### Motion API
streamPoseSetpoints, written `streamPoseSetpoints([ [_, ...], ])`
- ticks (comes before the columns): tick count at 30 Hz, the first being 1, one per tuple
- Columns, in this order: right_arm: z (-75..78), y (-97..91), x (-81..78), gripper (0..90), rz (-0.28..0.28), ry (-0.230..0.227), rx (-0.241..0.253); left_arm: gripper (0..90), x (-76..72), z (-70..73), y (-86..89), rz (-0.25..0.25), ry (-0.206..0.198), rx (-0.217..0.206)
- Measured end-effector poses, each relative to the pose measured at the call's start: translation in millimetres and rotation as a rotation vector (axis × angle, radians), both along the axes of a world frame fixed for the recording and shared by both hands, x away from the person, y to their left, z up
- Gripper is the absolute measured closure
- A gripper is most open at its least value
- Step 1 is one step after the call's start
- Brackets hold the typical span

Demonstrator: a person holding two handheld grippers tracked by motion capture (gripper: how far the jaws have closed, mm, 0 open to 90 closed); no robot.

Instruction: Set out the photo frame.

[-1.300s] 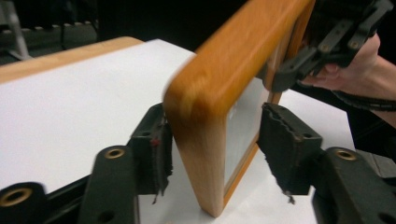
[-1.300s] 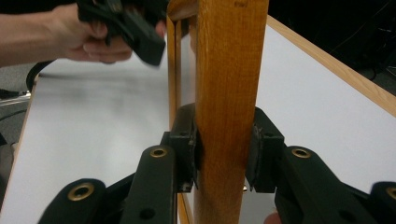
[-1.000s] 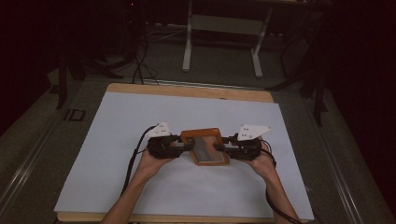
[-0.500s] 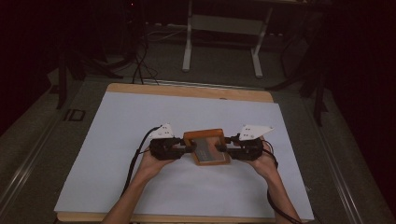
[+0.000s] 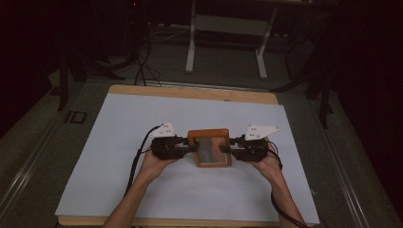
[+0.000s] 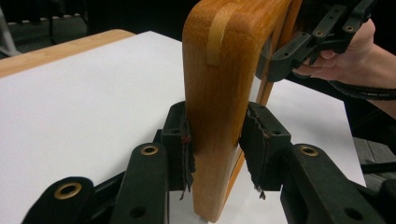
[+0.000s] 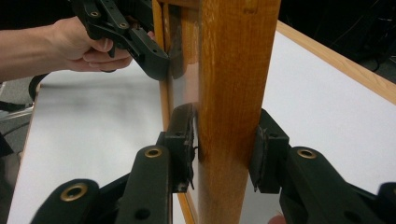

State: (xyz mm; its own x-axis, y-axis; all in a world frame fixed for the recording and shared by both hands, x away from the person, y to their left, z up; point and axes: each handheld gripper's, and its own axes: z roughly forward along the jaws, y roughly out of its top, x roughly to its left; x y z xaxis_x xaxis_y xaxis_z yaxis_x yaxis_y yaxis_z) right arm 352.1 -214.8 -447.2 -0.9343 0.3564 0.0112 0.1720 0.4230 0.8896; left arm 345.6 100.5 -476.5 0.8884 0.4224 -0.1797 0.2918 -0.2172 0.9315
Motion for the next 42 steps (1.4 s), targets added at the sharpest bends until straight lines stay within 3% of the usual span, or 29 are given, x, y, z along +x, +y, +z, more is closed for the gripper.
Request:
streamPoseSetpoints([
  [13, -2.6, 18.6, 11.4, 63.3, -0.034, 0.028, 0.032, 62.4, 5.0, 6.6, 14.4, 0.078, 0.001, -0.009],
  [27, -27.1, 30.0, 31.0, 61.0, -0.095, 0.119, 0.06, 59.7, 19.7, 0.7, 14.1, 0.17, 0.06, 0.052],
  [32, -35.2, 26.0, 33.9, 60.6, -0.108, 0.141, 0.069, 59.6, 22.6, -0.8, 9.3, 0.187, 0.061, 0.042],
  [42, -36.0, 29.9, 43.0, 57.2, -0.162, 0.155, 0.042, 58.4, 34.2, -3.5, 6.2, 0.247, 0.118, 0.04],
])
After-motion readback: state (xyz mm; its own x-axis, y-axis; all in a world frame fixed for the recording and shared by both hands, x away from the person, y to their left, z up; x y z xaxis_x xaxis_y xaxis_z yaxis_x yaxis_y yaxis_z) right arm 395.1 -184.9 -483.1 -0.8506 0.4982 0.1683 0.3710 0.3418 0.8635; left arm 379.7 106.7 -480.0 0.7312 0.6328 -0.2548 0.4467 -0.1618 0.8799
